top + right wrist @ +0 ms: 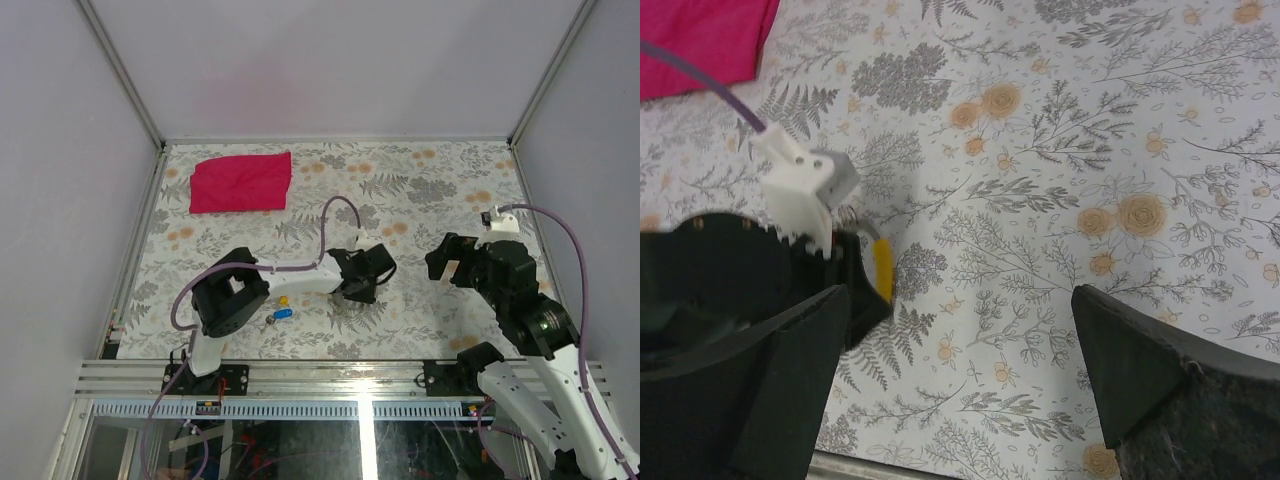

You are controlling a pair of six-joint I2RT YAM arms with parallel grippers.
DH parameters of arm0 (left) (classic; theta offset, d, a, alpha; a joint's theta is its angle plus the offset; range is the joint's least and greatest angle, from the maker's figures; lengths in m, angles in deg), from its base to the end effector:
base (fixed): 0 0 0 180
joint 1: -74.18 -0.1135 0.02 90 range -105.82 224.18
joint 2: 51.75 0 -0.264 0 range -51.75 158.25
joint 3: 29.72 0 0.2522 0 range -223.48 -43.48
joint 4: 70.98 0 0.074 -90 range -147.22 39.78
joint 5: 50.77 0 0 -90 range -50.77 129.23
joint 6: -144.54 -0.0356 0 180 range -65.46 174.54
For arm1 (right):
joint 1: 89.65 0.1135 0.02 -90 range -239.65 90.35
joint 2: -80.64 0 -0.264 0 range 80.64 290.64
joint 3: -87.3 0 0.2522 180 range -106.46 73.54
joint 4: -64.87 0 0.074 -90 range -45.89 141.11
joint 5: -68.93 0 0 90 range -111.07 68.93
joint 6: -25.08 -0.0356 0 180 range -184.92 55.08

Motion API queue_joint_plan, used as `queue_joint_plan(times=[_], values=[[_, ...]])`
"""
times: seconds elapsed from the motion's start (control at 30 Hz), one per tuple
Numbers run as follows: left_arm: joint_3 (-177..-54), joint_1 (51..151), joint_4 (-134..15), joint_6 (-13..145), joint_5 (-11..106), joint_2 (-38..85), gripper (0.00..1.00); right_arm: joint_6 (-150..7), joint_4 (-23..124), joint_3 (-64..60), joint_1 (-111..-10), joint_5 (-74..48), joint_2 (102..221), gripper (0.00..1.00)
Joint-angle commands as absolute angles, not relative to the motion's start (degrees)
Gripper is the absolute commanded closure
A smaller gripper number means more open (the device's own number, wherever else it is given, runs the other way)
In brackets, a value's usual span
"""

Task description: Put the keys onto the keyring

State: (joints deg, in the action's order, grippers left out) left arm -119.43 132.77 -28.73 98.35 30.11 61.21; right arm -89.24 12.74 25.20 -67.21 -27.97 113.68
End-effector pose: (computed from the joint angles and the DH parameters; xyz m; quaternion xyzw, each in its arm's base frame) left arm 0.2133 -0.3384 0.1577 0.1086 0.9682 -0.1162 0.1931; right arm 0.1123 0.0418 0.3371 0.0468 0.8321 0.1723 0.5252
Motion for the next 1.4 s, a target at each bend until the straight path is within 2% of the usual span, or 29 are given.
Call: queue_joint_plan(times=[0.0,0.17,0.27,0.6,0.77,0.97,1.07,1.37], values=[[-119.0,135.3,-30.0,101.6,28.9,57.1,0.69,-92.7,12.6,23.8,-67.4,-34.1,112.2,0.00],[-118.3,135.3,-30.7,98.6,25.2,50.0,0.53,-94.5,12.9,25.2,-67.4,-33.0,112.3,0.03],[-116.7,135.3,-30.8,96.4,23.2,45.5,0.47,-94.4,13.6,26.2,-67.5,-32.2,112.5,0.04],[-104.5,129.6,-30.9,92.2,25.5,29.3,0.42,-88.5,12.8,23.5,-67.4,-17.6,122.7,0.07],[-102.1,123.9,-27.8,88.3,29.2,23.2,0.41,-88.5,16.0,23.7,-67.4,-10.8,132.0,0.20],[-104.2,122.1,-22.3,80.7,24.9,20.2,0.41,-93.6,27.4,25.5,-64.9,-9.7,141.7,0.34],[-103.1,122.0,-22.9,78.8,24.1,19.2,0.41,-96.6,32.6,25.5,-62.5,-10.3,146.9,0.39],[-95.9,122.0,-28.8,78.0,23.8,13.3,0.30,-102.4,43.8,24.6,-59.2,-11.6,160.2,0.46]])
